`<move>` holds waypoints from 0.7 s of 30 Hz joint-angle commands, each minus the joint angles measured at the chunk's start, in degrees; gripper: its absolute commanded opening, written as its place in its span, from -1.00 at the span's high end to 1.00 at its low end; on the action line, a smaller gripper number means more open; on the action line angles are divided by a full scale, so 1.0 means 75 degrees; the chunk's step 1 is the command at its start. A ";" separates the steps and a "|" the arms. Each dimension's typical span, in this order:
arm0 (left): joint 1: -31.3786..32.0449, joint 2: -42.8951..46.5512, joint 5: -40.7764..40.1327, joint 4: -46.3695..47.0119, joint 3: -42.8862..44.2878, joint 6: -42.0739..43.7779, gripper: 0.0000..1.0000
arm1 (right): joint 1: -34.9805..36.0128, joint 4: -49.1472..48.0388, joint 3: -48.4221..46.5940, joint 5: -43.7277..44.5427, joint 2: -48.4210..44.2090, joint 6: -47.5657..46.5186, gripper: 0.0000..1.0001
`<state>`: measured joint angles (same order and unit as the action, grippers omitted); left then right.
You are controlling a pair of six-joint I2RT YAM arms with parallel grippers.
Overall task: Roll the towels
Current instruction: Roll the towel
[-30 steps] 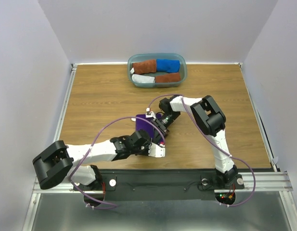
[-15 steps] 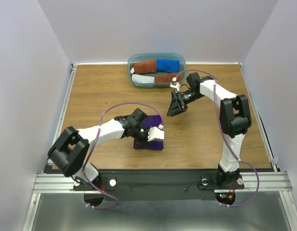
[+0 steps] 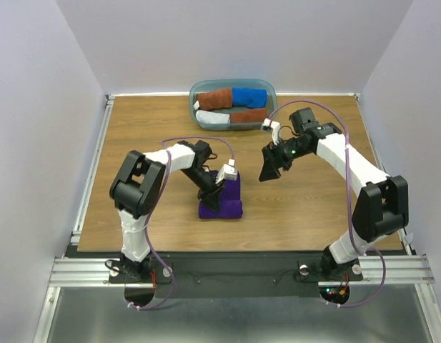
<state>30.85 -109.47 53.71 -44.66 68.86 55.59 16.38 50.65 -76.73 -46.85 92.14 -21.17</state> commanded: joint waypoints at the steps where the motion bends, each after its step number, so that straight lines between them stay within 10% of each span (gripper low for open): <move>1: -0.0281 -0.1211 -0.0306 -0.1567 0.0567 0.0908 0.82 | 0.0908 -0.0927 0.0362 0.1344 -0.0636 -0.0435 -0.64; 11: -0.0715 -0.2547 -0.0401 -0.2095 0.1576 0.0884 0.82 | 0.3955 -0.3553 0.1663 0.4650 -0.0801 -0.0786 -0.71; 21: -0.0867 -0.2853 -0.0447 -0.2236 0.1869 0.0966 0.78 | 0.5350 -0.5158 0.2566 0.5473 -0.0004 -0.1770 -0.73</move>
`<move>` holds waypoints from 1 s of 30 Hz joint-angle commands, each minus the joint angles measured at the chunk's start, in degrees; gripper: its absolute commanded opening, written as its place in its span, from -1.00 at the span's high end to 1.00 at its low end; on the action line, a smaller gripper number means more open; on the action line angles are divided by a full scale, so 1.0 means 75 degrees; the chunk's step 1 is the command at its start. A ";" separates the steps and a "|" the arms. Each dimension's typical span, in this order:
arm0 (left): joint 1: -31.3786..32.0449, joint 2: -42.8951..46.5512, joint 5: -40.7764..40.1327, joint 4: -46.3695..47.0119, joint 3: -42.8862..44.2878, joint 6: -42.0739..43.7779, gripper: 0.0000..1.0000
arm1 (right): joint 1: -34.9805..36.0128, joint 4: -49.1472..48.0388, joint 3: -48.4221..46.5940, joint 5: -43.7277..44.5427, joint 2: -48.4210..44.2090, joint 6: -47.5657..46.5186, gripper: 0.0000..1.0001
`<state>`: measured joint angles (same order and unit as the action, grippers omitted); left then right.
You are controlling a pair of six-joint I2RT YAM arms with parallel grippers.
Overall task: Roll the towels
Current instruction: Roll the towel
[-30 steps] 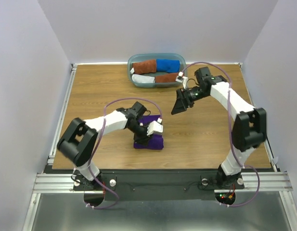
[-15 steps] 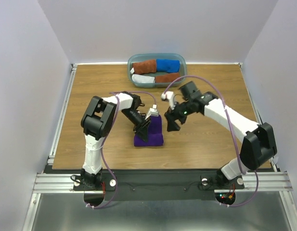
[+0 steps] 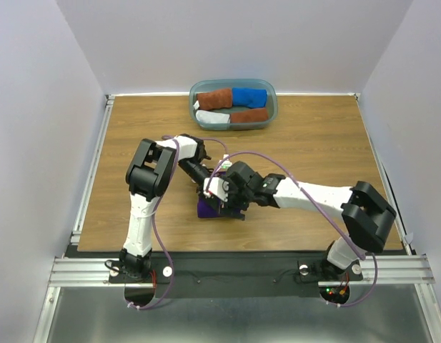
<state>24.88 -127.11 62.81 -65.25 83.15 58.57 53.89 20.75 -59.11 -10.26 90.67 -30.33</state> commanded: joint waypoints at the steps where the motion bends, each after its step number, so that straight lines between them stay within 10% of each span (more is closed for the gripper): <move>1: -0.0072 -0.0501 -0.1648 0.0498 -0.0025 0.0593 0.78 | 0.0385 -0.1243 0.0287 0.0583 0.0249 -0.0573 -0.72; 5: -0.0095 -0.0548 -0.1601 0.0474 0.0046 0.0629 0.77 | 0.0526 -0.1326 0.0417 0.0361 0.0601 -0.0632 -0.58; 13: -0.0352 0.0388 -0.1390 0.0486 0.0046 0.0722 0.22 | 0.0456 -0.1057 0.0757 -0.0482 0.0813 -0.0106 0.99; 30: -0.2908 0.4249 -0.1998 0.2121 -0.1284 0.0629 -0.71 | -0.0914 0.1568 -0.1081 -0.4265 0.2463 0.1546 0.99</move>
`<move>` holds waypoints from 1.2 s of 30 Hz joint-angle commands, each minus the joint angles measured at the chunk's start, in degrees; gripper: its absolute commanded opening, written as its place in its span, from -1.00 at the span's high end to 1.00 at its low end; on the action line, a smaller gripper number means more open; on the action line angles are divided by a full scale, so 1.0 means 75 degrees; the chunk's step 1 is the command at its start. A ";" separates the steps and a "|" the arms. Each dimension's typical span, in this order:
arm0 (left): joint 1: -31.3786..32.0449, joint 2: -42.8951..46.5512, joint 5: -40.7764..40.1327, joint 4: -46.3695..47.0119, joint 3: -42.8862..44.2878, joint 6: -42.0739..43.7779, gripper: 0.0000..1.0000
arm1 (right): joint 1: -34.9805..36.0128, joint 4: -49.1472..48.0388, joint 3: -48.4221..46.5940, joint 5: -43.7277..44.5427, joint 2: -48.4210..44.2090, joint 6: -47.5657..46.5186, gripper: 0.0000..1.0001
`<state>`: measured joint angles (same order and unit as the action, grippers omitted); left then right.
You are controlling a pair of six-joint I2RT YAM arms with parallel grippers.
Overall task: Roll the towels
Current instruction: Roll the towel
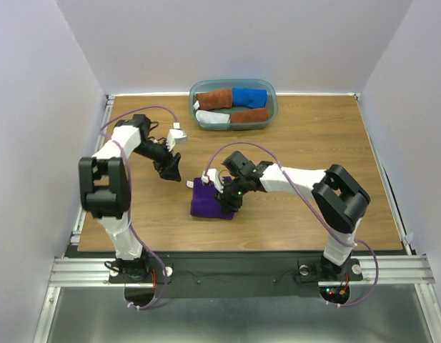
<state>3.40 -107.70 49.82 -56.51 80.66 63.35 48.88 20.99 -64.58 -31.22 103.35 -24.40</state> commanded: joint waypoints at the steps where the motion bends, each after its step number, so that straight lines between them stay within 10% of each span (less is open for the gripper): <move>1: -0.0020 0.2063 -0.0361 0.1297 -0.1306 -0.0067 -0.75 | -0.0295 0.1641 -0.0494 -0.1636 0.1041 0.0839 0.99; 7: 0.0799 0.5157 -0.1520 0.3288 -0.4185 -0.0139 -0.87 | -0.0646 0.2462 -0.1326 -0.2867 0.2004 0.1144 0.99; 14: 0.3880 0.7515 -0.3698 0.5283 -0.6570 -0.0665 -0.97 | -0.1009 0.3187 -0.2041 -0.3735 0.2930 0.1215 0.95; 26: 0.6471 0.6147 -0.4801 0.6667 -0.6806 -0.0970 -0.97 | -0.1467 0.4219 -0.2967 -0.4567 0.4020 0.0946 0.87; 36: 0.6508 0.5196 -0.5155 0.6434 -0.6736 -0.1392 -0.10 | -0.1701 0.5239 -0.3342 -0.5118 0.4431 0.0255 0.81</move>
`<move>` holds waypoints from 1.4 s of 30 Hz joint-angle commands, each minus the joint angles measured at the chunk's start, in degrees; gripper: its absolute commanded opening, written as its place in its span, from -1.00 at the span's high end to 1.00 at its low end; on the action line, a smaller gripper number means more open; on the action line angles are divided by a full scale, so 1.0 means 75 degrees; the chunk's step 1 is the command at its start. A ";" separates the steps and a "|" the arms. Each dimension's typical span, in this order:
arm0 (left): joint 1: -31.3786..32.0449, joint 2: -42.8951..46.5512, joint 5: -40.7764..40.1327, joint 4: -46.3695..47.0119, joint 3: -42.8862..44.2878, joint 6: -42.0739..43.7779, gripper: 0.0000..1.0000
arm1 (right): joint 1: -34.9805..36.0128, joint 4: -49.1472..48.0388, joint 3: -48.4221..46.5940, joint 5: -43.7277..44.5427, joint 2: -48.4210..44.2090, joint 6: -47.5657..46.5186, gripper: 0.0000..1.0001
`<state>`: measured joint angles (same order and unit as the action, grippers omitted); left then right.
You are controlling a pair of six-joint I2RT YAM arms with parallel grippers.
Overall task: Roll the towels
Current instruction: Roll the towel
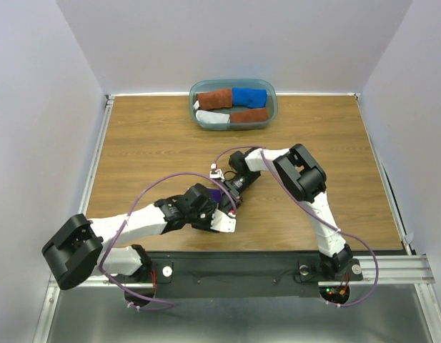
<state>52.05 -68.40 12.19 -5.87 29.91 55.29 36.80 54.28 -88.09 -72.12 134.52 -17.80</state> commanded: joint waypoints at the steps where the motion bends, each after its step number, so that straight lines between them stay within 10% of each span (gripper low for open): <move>1: 0.0021 -0.0148 -0.0113 -0.0481 0.0124 -0.0410 0.13 | -0.0101 0.0976 -0.0288 0.0381 0.0240 -0.0789 0.71; 9: -0.0166 -0.0862 0.1198 -0.2004 0.0862 -0.0423 0.86 | -0.1095 0.0872 -0.0406 0.1083 -0.0778 -0.0487 -0.07; 15: -0.1419 -0.2196 0.2661 -0.3362 0.2243 -0.0002 0.93 | -0.1998 0.0685 -0.0477 0.1575 -0.1937 -0.0111 -0.74; 31: -0.3494 -0.7037 0.5196 -0.7291 0.6323 0.1406 0.81 | -0.2294 -0.0885 0.0952 0.4025 -0.5583 -0.0228 -0.63; 42: -0.3800 -0.8270 0.5102 -0.7678 0.7542 0.1488 0.74 | 0.0578 -0.3228 0.2043 0.6909 -0.5971 -0.0462 -0.70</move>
<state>23.88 -126.32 60.60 -66.30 85.82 62.24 36.07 41.10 -74.06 -29.26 90.70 -19.49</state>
